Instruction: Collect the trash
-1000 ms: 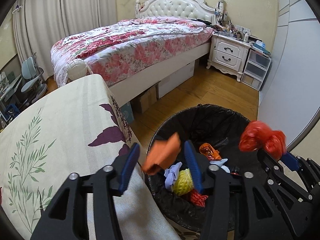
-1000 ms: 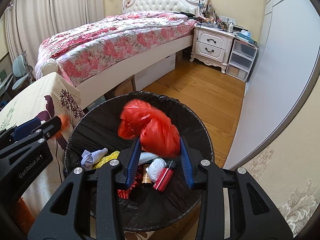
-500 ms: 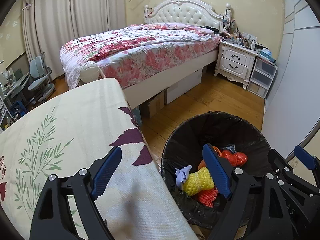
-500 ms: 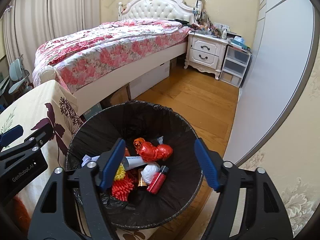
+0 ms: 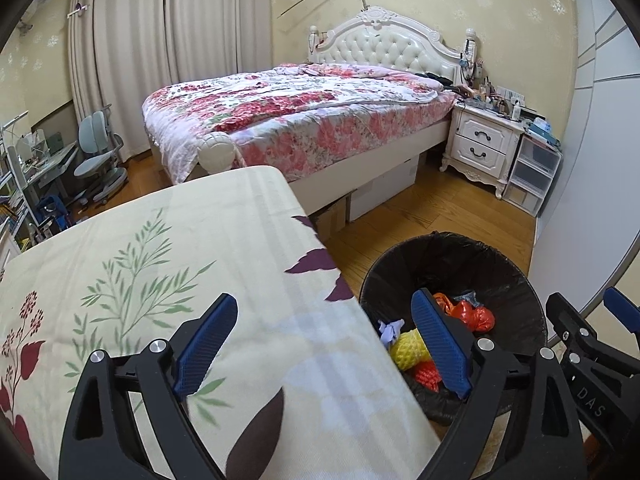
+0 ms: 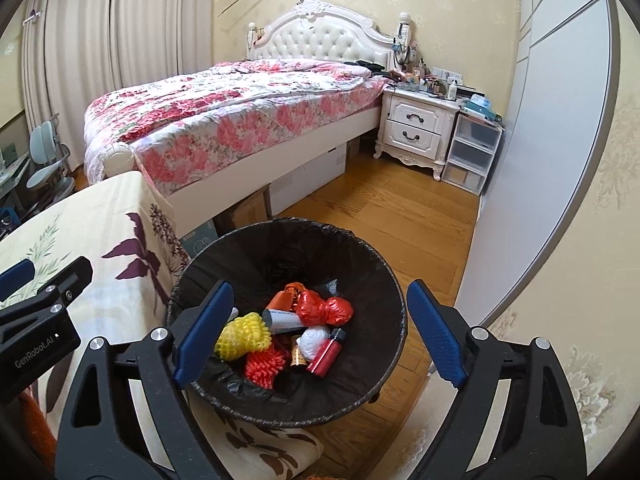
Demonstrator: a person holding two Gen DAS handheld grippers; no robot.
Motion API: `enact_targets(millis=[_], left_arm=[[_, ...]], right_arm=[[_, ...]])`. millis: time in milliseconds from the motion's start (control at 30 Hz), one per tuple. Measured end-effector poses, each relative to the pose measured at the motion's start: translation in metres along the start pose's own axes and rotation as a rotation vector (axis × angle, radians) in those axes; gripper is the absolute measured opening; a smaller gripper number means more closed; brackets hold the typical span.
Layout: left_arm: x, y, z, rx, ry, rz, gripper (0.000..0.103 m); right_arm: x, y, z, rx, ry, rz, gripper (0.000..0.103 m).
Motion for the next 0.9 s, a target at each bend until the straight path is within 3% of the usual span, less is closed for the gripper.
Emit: enact_targets(millis=[900], left_arm=[[0.059,-0.054,-0.079,-0.057,0.059,-0.077,0.089]], right_arm=[[0.040,-0.040,-0.084,-0.077,0.092,-0.075,0.087]])
Point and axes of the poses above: each gripper's, at about its wrist camera, not at the fingertips, and z roughly the way its jaws point, x to its left, y to its top, the point moved 9 cm from there along z, roughly the way its jaws point, and after that the axes turned 6 degrees about x, right-handed, at the moved point
